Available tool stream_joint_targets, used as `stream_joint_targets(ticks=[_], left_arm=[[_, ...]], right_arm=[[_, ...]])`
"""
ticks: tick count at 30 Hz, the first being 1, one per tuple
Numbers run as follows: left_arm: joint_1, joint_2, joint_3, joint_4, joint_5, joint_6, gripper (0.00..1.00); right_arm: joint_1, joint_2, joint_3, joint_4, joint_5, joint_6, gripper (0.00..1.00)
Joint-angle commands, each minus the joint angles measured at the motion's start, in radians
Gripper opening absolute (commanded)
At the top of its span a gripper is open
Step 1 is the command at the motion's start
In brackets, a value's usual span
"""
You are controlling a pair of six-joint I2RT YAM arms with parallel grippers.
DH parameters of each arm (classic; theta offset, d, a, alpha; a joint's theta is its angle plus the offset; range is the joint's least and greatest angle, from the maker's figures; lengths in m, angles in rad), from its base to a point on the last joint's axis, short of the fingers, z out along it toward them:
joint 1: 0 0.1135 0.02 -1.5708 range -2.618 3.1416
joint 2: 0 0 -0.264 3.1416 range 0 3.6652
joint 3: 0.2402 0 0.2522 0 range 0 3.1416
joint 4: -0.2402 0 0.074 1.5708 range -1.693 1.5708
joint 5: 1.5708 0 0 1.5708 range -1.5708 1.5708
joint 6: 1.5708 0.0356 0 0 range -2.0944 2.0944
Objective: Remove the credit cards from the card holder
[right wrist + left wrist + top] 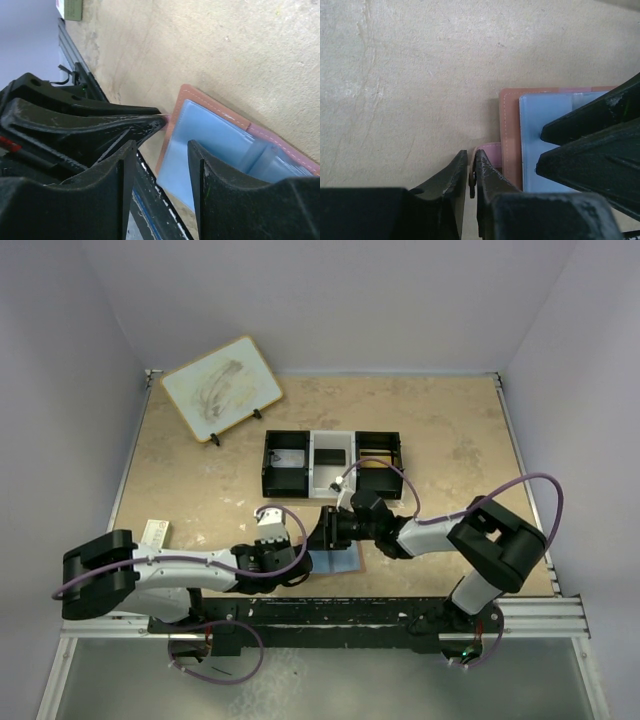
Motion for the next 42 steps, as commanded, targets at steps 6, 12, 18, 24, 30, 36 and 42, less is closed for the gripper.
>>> stream_joint_targets(ticks=[6,12,18,24,30,36,42], left_arm=[[-0.005,-0.13,-0.015,-0.023,-0.062,-0.065,0.34],[-0.025,-0.161,0.031,-0.027,-0.107,-0.044,0.41],[-0.071,-0.05,0.148,-0.038,-0.156,0.018,0.42],[-0.105,-0.035,0.196,0.017,-0.146,0.077,0.37],[-0.103,-0.013,0.137,0.129,-0.075,0.087,0.35],[-0.097,0.119,0.174,0.099,-0.024,0.104,0.35],[-0.093,0.186,0.184,0.037,-0.045,0.076,0.32]], right_arm=[[0.014,-0.018,0.028,-0.08,0.097,-0.03,0.5],[0.023,-0.108,0.023,-0.206,0.33,-0.052,0.25],[0.024,-0.171,0.019,-0.238,0.375,-0.075,0.15],[0.024,-0.218,0.01,-0.321,0.443,-0.067,0.14],[0.023,-0.384,-0.025,-0.507,0.559,-0.057,0.39],[0.012,-0.456,-0.045,-0.625,0.518,-0.096,0.55],[0.012,-0.515,-0.138,-0.531,0.433,-0.012,0.57]])
